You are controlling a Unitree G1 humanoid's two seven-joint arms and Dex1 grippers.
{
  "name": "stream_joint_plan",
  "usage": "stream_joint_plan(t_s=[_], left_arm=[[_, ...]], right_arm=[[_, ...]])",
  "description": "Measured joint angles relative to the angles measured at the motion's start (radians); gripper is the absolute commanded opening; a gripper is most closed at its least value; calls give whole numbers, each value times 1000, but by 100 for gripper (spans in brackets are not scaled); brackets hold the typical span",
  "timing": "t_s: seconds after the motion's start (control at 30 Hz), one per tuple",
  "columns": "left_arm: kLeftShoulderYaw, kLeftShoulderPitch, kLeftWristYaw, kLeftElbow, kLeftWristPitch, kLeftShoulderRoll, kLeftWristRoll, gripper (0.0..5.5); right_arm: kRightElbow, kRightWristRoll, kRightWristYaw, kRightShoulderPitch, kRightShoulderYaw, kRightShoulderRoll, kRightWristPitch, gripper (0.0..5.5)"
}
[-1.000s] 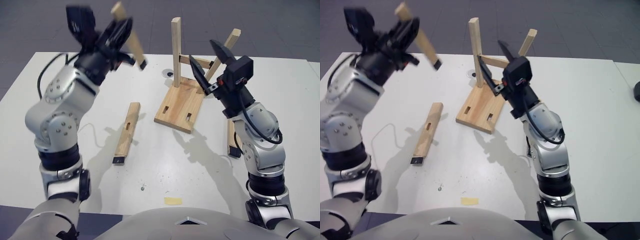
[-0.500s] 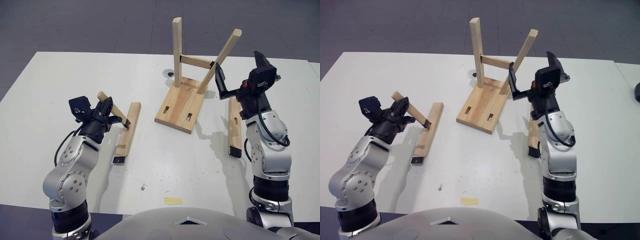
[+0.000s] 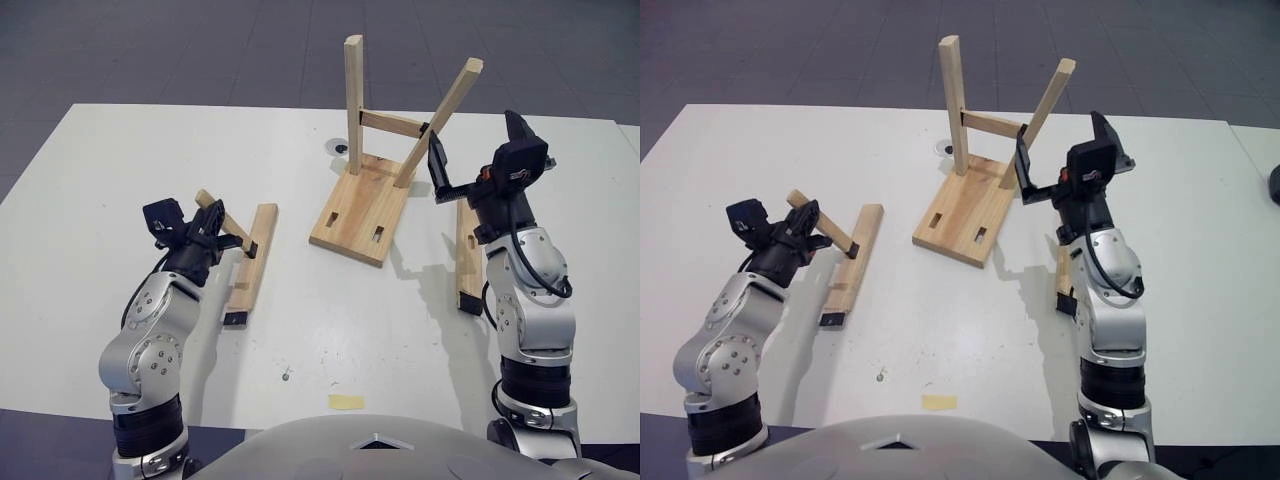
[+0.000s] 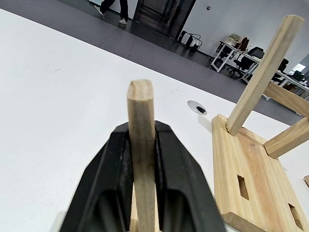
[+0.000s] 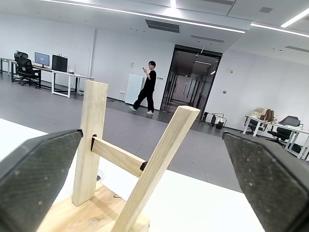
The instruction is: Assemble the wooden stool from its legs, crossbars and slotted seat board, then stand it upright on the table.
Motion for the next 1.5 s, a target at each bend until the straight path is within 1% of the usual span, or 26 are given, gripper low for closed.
stream_joint_plan(t_s=[0.1, 0.17, 0.3, 0.5, 0.67, 0.9, 0.93, 1.0, 1.07, 1.17, 1.33, 1.5], left_arm=[[-21, 7, -24, 6, -26, 2, 42, 42], [-61, 17, -56, 19, -77, 9, 90, 42], [-140, 52, -145, 104, -271, 11, 218, 42], [-190, 114, -249, 207, -528, 24, 327, 42], [-194, 120, -285, 263, -617, 24, 346, 42], [-170, 95, -305, 310, -639, 22, 345, 42], [-166, 92, -307, 315, -639, 23, 345, 78], [-164, 95, -308, 323, -614, 27, 351, 103], [-169, 156, -310, 361, -538, 26, 353, 133], [-161, 161, -307, 324, -514, 25, 352, 182], [-155, 76, -300, 253, -478, 23, 347, 269], [-120, -15, -264, 197, -416, 21, 324, 367]], right_arm=[[5, -1, 1, -2, 3, 1, -6, 540], [7, -1, 1, -4, 2, 1, -8, 540], [7, -3, 1, -5, 2, 1, -18, 540], [7, -3, 0, -6, 3, 5, -19, 540], [7, -4, 0, -8, 3, 5, -19, 540], [7, -5, 0, -12, 6, 5, -19, 540], [7, -5, 0, -13, 8, 6, -19, 540], [7, -5, 0, -17, 12, 10, -19, 540], [7, -6, 0, -20, 13, 11, -19, 540], [8, -6, 0, -23, 15, 13, -21, 540], [9, -10, -1, -23, 16, 15, -27, 540], [19, -16, -3, -23, 25, 21, -33, 540]])
